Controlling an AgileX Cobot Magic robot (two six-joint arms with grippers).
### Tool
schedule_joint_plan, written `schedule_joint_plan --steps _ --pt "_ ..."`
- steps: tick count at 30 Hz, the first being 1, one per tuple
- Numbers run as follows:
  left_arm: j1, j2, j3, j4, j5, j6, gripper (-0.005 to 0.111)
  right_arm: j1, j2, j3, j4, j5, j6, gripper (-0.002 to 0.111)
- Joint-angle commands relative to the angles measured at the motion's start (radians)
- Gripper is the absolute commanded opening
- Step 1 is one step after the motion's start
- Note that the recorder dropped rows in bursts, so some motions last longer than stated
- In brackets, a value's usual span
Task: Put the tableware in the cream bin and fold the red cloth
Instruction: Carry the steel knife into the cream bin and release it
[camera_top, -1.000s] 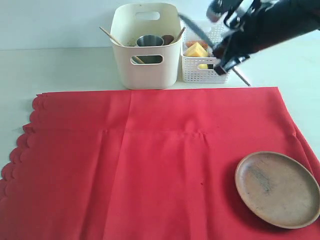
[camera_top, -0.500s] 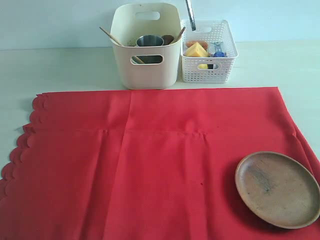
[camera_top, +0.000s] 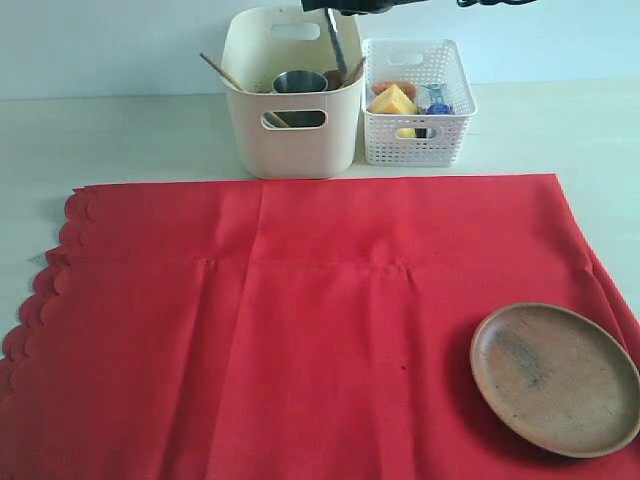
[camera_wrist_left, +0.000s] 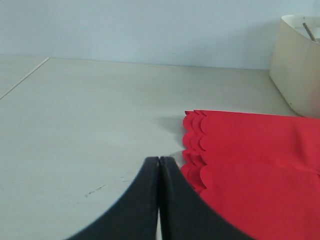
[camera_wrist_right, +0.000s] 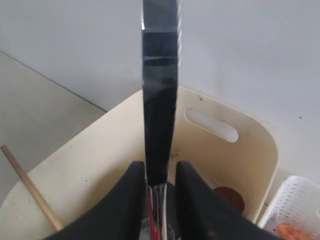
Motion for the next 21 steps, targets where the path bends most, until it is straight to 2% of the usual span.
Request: schedule_joint_plan --steps 1,5,8,12,17,19,21 --pt "-0.005 -0.006 0.004 -0.002 -0.004 -0.003 0.001 0.003 0.008 -0.007 0.006 -0.037 -0.013 0.046" --pt "-0.005 -0.006 0.004 -0.002 -0.004 -0.003 0.001 0.003 0.006 -0.007 0.006 -0.029 -0.01 0.064" --pt "-0.005 -0.006 0.004 -0.002 -0.004 -0.003 0.001 0.0 -0.012 -0.007 0.006 0.025 -0.006 0.068" --pt "-0.005 -0.006 0.004 -0.002 -0.004 -0.003 0.001 -0.016 -0.073 -0.007 -0.115 0.106 0.106 0.067" --pt "-0.005 -0.006 0.004 -0.002 -0.004 -0.003 0.001 -0.072 -0.178 -0.007 -0.557 0.266 0.431 0.061" --pt "-0.005 -0.006 0.004 -0.002 -0.004 -0.003 0.001 -0.098 -0.218 -0.007 -0.723 0.35 0.554 0.054" --pt "-0.005 -0.006 0.004 -0.002 -0.004 -0.003 0.001 -0.12 -0.254 -0.007 -0.814 0.419 0.621 0.047"
